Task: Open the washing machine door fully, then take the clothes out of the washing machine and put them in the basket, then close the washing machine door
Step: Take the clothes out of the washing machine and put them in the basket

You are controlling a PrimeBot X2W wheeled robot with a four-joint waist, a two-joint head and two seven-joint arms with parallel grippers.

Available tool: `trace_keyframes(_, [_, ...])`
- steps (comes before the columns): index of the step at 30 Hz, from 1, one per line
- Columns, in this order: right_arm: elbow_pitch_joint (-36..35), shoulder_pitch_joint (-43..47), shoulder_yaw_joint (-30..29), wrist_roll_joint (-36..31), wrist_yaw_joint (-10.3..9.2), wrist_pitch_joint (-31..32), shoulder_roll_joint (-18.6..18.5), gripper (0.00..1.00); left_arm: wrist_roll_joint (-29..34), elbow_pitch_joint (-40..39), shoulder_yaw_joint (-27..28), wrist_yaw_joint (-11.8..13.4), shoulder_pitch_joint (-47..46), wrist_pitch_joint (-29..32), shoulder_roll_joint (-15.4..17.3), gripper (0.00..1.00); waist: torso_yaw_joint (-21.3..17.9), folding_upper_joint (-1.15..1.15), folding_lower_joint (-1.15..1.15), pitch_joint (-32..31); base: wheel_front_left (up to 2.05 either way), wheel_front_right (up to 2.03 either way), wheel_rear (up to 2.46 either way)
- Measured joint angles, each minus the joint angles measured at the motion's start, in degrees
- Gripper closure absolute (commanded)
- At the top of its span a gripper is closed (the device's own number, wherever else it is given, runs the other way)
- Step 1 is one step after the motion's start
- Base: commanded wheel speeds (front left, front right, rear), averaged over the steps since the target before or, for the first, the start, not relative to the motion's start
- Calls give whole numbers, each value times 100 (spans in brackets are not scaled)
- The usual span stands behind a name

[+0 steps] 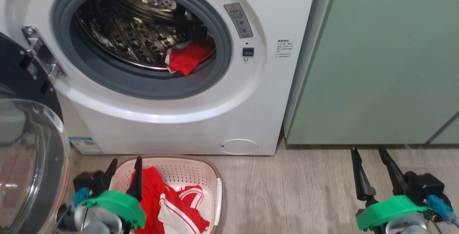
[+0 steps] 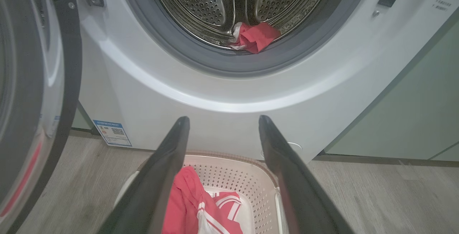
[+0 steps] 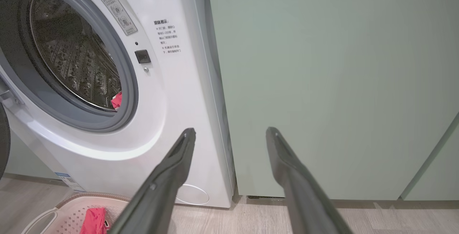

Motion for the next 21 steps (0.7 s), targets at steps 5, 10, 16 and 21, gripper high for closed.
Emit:
trace_keyframes(5, [-51, 60, -124, -7, 0, 0, 48, 0, 100, -414, 159, -1, 444, 0, -19, 0, 25, 0, 0, -184, 0, 0, 0])
trace_keyframes(10, [-58, 195, -192, -16, 0, 0, 105, 0, 160, -614, 187, -1, 662, 0, -11, 0, -37, 0, 0, -296, 0, 0, 0])
trace_keyframes(16, [-55, 283, -226, -15, 0, 0, 130, 0, 159, -684, 187, -1, 656, 0, -4, 0, -110, 0, 0, -394, 0, 0, 0])
trace_keyframes(21, [-55, 283, -225, -15, 0, 0, 143, 0, 158, -682, 193, -2, 654, 0, -5, 0, -145, 0, 0, -392, 0, 0, 0])
